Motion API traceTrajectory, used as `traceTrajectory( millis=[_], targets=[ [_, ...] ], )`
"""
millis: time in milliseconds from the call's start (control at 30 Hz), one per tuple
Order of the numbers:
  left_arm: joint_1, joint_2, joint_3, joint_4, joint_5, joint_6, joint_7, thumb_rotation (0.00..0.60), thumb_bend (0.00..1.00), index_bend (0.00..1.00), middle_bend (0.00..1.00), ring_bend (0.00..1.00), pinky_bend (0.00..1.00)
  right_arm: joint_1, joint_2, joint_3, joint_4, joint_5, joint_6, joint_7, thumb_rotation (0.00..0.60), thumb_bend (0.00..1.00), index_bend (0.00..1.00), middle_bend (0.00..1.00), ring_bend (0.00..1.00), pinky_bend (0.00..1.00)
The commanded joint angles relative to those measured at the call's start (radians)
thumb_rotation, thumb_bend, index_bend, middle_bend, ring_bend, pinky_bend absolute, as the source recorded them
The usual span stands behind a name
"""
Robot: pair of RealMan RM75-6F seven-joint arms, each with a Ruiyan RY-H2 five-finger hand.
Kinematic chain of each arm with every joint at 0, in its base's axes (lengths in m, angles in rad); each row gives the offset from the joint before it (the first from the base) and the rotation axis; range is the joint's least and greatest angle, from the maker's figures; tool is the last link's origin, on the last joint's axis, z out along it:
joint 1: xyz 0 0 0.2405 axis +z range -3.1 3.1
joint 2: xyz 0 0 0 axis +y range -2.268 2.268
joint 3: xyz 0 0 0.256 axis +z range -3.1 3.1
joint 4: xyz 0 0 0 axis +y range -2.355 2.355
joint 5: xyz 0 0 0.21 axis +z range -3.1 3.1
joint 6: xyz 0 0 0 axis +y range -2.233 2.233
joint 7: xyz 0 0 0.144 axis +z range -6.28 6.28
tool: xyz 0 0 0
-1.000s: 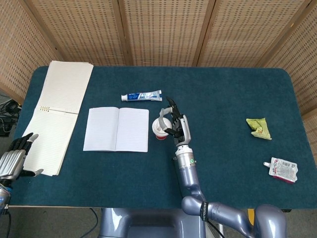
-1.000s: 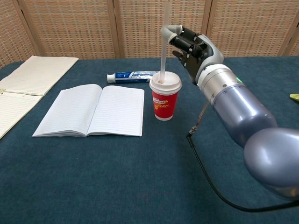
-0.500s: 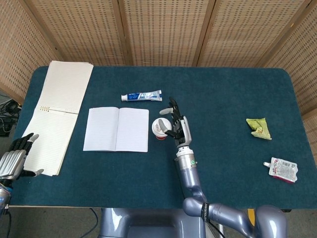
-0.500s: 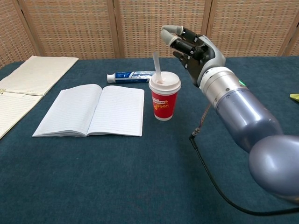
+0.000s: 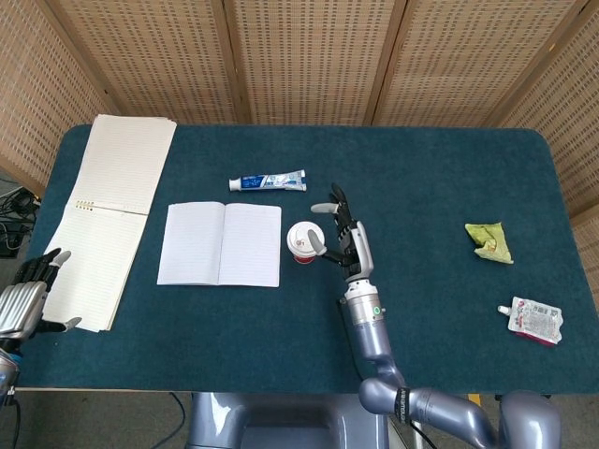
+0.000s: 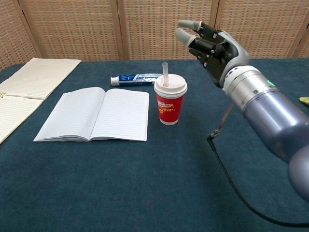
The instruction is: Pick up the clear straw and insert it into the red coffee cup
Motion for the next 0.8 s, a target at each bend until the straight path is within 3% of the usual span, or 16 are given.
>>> traceTrajectory(
  millis=[33,233,300,333,367,567,800],
  targets=[
    [0.004,-0.004,-0.004,0.001,0.0,0.012,0.002,0.6,0.07,0.0,0.0,0.0,0.0,-0.041,0.152,-0.056,-0.073,-0.053,-0.032,-0.11,0.6,0.4,0.34,0.0,0.0,0.0],
    [0.015,-0.017,-0.013,-0.001,0.003,0.053,0.022,0.6,0.07,0.0,0.0,0.0,0.0,-0.148,0.441,-0.156,-0.188,-0.132,-0.005,-0.377,0.6,0.3,0.22,0.0,0.0,0.0],
    [0.018,-0.025,-0.016,0.0,0.007,0.069,0.038,0.6,0.07,0.0,0.0,0.0,0.0,-0.193,0.516,-0.183,-0.215,-0.153,0.042,-0.474,0.6,0.29,0.19,0.0,0.0,0.0],
    [0.02,-0.033,-0.016,0.001,0.009,0.083,0.064,0.6,0.07,0.0,0.0,0.0,0.0,-0.255,0.588,-0.214,-0.199,-0.189,0.127,-0.596,0.6,0.29,0.17,0.0,0.0,0.0],
    [0.022,-0.038,-0.017,-0.001,0.009,0.09,0.08,0.6,0.07,0.0,0.0,0.0,0.0,-0.287,0.621,-0.231,-0.205,-0.208,0.17,-0.64,0.6,0.29,0.16,0.0,0.0,0.0],
    [0.018,-0.061,-0.019,-0.013,0.02,0.11,0.135,0.6,0.07,0.0,0.0,0.0,0.0,-0.404,0.709,-0.303,-0.144,-0.241,0.297,-0.771,0.6,0.28,0.12,0.0,0.0,0.0],
    [0.019,-0.056,-0.011,-0.067,0.083,0.158,0.172,0.6,0.07,0.0,0.0,0.0,0.0,-0.456,0.708,-0.349,-0.065,-0.274,0.364,-0.823,0.6,0.28,0.12,0.0,0.0,0.0]
  ],
)
